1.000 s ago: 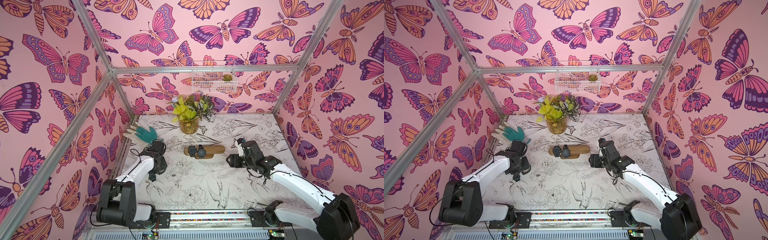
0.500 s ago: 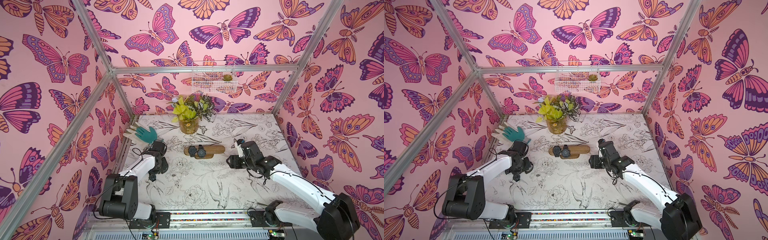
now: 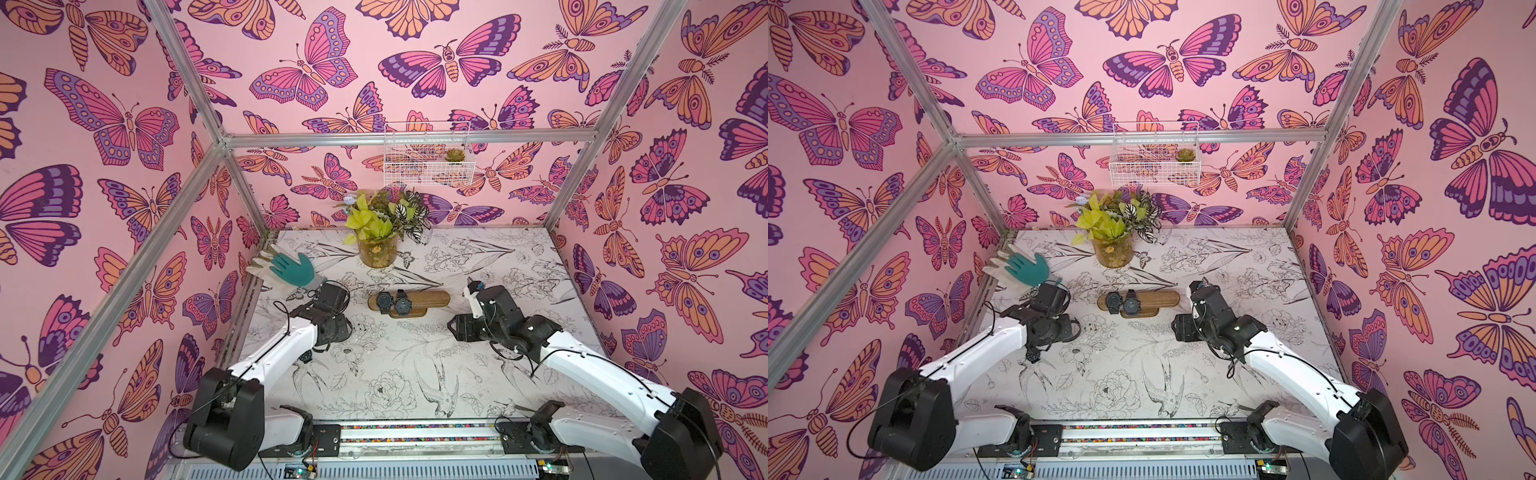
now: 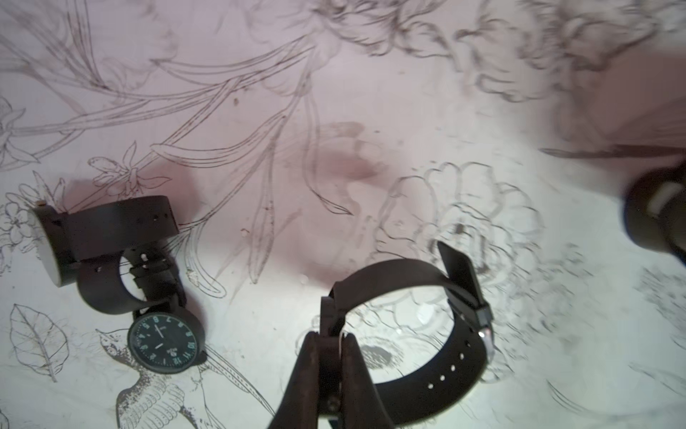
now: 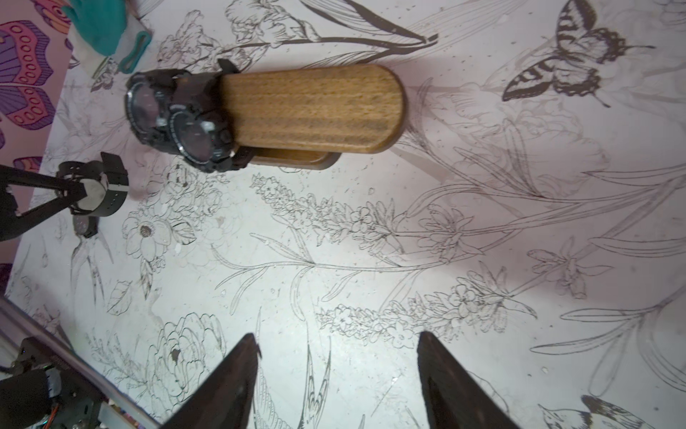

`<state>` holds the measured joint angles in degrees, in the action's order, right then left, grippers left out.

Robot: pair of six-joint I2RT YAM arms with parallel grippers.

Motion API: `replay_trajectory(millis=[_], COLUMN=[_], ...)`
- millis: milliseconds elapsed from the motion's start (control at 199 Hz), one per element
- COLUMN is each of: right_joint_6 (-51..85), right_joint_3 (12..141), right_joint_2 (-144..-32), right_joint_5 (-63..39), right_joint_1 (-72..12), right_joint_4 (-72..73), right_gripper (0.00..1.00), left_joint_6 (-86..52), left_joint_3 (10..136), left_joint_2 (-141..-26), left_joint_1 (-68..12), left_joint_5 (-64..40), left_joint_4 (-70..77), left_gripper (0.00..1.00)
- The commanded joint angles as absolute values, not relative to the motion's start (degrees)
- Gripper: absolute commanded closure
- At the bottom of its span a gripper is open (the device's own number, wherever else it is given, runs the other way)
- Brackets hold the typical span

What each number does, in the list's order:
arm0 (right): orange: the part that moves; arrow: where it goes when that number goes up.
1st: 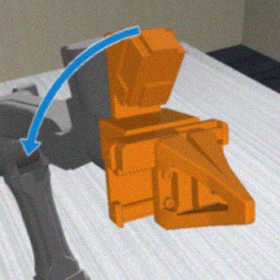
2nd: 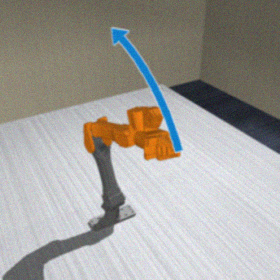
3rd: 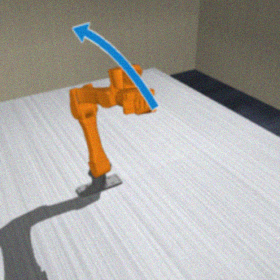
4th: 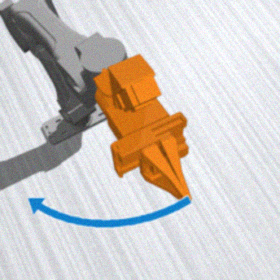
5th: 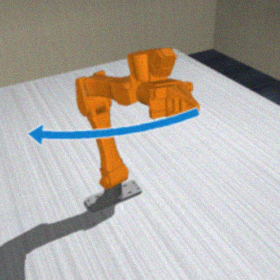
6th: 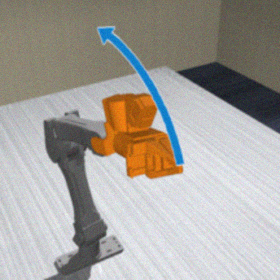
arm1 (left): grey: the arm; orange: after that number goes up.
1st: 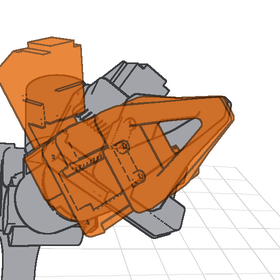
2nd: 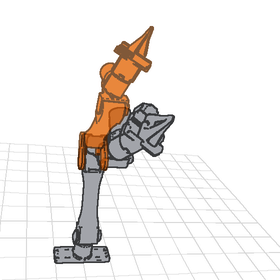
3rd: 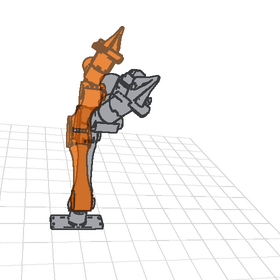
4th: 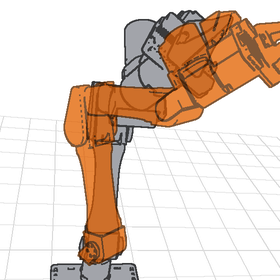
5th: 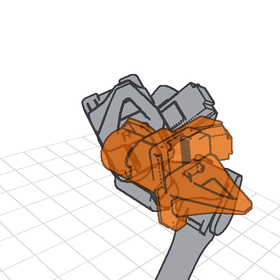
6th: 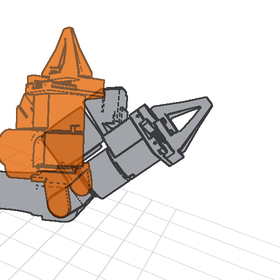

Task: Place watch on stand
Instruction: Pick up the watch at the center of the board.

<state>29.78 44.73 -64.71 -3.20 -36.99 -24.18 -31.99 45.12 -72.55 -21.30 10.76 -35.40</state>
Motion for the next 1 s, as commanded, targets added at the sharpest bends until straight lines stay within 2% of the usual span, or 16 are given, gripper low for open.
replay_trajectory(millis=[0, 236, 532, 994], right_joint_6=[32.1, 34.2, 35.4, 38.2], right_joint_3=[49.3, 56.2, 60.7, 61.2], right_joint_2=[-64.7, -67.4, -70.4, -74.1], right_joint_5=[-0.5, 0.4, 1.5, 1.7], right_joint_1=[-41.7, -49.3, -54.1, -54.3], right_joint_4=[-25.1, -24.5, -23.8, -25.5], right_gripper=[0.30, 0.38, 0.49, 0.63], left_joint_6=[-32.1, -29.9, -29.6, -28.7], left_joint_3=[47.3, 55.9, 65.0, 68.8], left_joint_2=[-68.1, -66.7, -75.0, -77.8], left_joint_1=[-27.0, -37.8, -50.9, -56.8], left_joint_5=[16.4, 16.0, 20.9, 20.1], left_joint_4=[-38.8, -42.0, -42.1, -41.8], left_gripper=[0.92, 0.92, 0.93, 0.93])
